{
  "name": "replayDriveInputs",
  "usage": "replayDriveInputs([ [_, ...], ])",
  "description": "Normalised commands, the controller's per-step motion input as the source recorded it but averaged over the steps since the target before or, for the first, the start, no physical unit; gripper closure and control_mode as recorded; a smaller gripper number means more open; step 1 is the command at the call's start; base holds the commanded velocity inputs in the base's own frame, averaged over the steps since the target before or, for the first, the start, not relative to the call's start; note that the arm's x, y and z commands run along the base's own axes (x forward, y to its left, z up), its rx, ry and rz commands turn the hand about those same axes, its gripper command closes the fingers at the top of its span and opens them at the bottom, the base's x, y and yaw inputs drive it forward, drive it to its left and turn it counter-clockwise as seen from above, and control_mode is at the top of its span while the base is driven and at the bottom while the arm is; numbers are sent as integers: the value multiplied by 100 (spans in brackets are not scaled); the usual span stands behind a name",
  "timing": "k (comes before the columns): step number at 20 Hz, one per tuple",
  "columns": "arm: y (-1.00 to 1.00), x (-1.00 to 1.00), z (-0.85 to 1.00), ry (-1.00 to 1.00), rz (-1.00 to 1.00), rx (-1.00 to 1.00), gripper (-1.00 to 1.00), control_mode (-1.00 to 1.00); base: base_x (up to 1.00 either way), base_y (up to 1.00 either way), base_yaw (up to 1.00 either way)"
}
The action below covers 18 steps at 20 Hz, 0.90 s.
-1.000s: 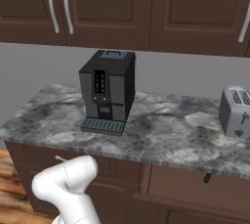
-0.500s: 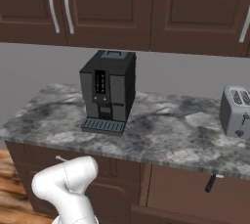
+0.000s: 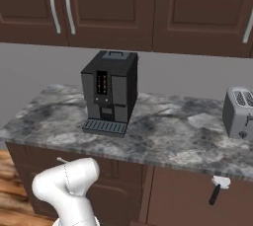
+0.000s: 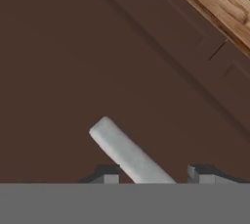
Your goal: Take the pizza cutter from the drawer on the right and place it on the dining counter for cutting.
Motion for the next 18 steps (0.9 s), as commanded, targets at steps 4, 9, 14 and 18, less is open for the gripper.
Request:
replayDriveInputs([
  [4, -39, -74, -13, 0, 0, 4, 100, -100, 0, 0, 0],
  [9, -34, -65, -14, -1, 0, 4, 100, -100, 0, 0, 0],
  [14, -27, -54, -10, -1, 0, 2, 100, -100, 0, 0, 0],
  [18, -19, -38, -4, 0, 0, 1, 100, -100, 0, 0, 0],
])
